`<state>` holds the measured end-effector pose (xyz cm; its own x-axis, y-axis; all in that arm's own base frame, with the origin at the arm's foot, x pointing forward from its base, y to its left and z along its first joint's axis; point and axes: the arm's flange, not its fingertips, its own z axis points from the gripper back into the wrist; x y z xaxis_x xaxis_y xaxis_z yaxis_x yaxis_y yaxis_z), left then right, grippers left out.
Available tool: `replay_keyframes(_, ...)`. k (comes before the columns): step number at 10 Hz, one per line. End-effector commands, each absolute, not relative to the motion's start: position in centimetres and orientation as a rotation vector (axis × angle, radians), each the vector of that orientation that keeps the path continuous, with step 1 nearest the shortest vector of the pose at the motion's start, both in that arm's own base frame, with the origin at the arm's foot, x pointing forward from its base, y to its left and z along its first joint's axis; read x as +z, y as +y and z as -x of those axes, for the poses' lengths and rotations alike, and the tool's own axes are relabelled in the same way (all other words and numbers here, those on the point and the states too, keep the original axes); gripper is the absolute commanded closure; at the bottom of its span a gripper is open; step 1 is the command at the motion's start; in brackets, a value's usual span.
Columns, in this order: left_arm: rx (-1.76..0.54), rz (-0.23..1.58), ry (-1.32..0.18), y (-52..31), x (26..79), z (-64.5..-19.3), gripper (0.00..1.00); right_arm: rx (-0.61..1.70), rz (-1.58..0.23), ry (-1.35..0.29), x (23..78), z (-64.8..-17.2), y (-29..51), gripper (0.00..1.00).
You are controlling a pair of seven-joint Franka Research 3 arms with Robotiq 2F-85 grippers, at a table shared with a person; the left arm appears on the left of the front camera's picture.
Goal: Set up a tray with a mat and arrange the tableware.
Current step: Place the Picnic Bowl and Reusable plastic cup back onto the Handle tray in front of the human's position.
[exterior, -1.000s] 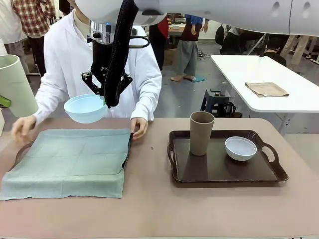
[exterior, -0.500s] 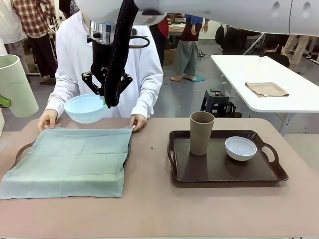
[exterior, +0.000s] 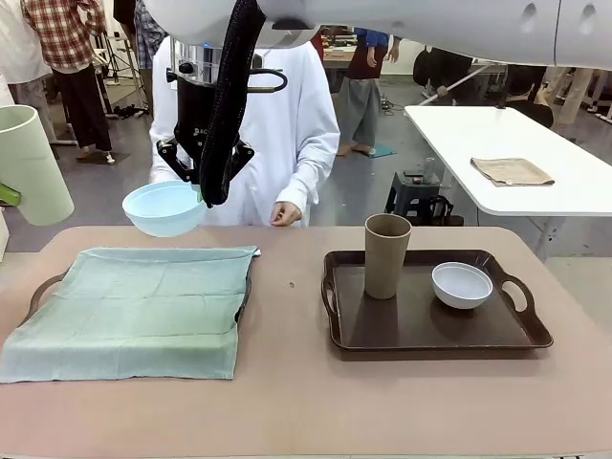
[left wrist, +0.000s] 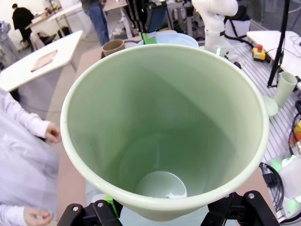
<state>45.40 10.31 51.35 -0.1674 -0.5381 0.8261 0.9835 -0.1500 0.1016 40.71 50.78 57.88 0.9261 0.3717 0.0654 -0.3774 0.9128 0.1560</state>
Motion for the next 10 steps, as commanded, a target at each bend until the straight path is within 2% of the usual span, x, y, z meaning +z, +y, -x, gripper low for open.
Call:
replay_keyframes(1,-1.629,0.761,-0.811,10.3,51.5,-45.3,0.28,0.387,-0.165,-0.034,57.9,-40.6,50.7,1.0)
replay_keyframes(2,-1.629,0.761,-0.811,10.3,51.5,-45.3,0.28,0.387,-0.165,-0.034,57.9,-40.6,50.7,1.0)
replay_keyframes(3,-1.615,0.773,-0.803,10.3,51.3,-45.4,0.17,0.386,-0.168,-0.035,57.9,-40.7,50.8,0.96)
replay_keyframes(10,-1.635,0.824,-0.836,5.7,41.1,-50.9,0.17,0.352,-0.124,-0.043,47.1,-49.8,52.7,0.96)
